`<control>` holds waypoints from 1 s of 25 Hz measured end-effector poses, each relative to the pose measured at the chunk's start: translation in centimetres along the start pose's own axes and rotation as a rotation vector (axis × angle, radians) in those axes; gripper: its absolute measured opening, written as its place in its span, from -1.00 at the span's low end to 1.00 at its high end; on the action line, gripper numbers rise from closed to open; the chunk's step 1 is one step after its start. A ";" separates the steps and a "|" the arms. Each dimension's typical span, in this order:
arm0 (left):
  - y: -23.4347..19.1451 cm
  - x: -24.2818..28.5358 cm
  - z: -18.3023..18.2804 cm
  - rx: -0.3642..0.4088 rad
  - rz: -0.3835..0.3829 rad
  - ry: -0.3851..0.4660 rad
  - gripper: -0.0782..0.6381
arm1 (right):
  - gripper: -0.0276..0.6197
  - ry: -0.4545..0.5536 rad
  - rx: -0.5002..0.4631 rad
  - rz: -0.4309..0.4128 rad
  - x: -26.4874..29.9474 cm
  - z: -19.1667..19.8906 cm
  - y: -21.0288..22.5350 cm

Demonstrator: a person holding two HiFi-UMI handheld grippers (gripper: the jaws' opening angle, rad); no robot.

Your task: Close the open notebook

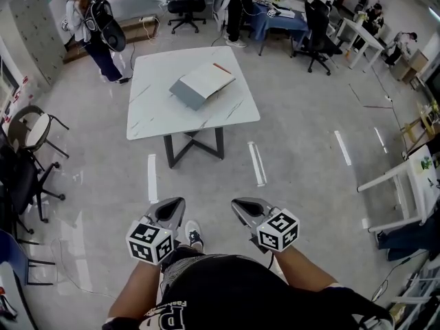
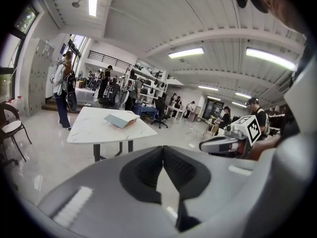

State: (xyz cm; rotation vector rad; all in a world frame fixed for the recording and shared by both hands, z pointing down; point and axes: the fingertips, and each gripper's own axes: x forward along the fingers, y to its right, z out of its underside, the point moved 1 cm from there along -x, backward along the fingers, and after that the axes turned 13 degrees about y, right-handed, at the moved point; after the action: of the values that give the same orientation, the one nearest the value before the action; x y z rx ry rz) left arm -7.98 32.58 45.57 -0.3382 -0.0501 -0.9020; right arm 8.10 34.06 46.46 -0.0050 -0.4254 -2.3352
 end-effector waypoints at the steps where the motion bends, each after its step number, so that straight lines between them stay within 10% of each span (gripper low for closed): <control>1: -0.6 0.6 -0.5 0.000 0.002 0.003 -0.62 | -0.91 0.003 -0.005 0.000 0.8 -0.6 0.3; 25: -16.6 10.4 -6.4 0.002 0.088 -0.012 -0.62 | -0.91 -0.013 -0.018 0.077 18.2 -4.9 6.5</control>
State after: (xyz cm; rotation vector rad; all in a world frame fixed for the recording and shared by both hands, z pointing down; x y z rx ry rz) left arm -15.05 13.19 45.88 -0.3414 -0.0471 -0.8128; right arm 0.03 15.78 46.14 -0.0444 -0.4030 -2.2644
